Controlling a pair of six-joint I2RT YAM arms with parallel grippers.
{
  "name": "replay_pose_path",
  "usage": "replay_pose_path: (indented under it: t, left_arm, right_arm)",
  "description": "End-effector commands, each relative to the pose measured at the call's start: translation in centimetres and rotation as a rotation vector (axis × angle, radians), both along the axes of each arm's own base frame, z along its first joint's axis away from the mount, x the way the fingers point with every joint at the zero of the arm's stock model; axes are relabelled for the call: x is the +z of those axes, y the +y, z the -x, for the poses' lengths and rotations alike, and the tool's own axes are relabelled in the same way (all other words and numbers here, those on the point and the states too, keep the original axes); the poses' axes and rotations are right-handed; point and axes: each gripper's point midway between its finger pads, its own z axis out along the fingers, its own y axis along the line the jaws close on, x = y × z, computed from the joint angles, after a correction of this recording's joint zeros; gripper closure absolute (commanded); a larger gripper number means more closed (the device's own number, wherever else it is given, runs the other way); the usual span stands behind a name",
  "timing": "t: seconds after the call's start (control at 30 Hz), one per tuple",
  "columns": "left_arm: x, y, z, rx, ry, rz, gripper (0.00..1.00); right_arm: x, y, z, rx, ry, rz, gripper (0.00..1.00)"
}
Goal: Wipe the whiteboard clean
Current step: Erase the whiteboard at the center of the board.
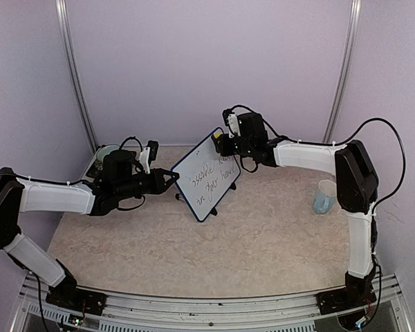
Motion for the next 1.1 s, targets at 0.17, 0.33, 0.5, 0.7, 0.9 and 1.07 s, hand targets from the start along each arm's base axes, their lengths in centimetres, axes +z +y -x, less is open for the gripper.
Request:
replay_pose_path:
  t: [0.17, 0.33, 0.5, 0.7, 0.9, 1.07]
  left_arm:
    - [0.5, -0.9, 1.4, -0.063, 0.019, 0.038, 1.0]
    - [0.3, -1.1, 1.4, -0.068, 0.026, 0.041, 1.0]
    - [0.3, -1.1, 1.4, -0.069, 0.026, 0.042, 1.0]
    - [0.4, -1.0, 1.4, -0.067, 0.023, 0.041, 1.0]
    - [0.5, -1.0, 1.5, -0.068, 0.021, 0.041, 1.0]
    - [0.6, -0.9, 1.5, -0.065, 0.018, 0.04, 1.0]
  right_arm:
    - [-7.0, -1.7, 1.3, -0.012, 0.112, 0.073, 0.92]
    - [-7.6, -2.6, 1.7, -0.022, 0.125, 0.063, 0.92]
    - [-5.4, -2.2, 0.8, -0.019, 0.09, 0.045, 0.92]
    - [-2.0, -1.5, -0.4, -0.023, 0.033, 0.021, 0.92]
    - [-1.7, -1.3, -0.7, -0.023, 0.03, 0.012, 0.92]
    - [-5.3, -2.0, 0.5, -0.026, 0.094, 0.026, 0.92]
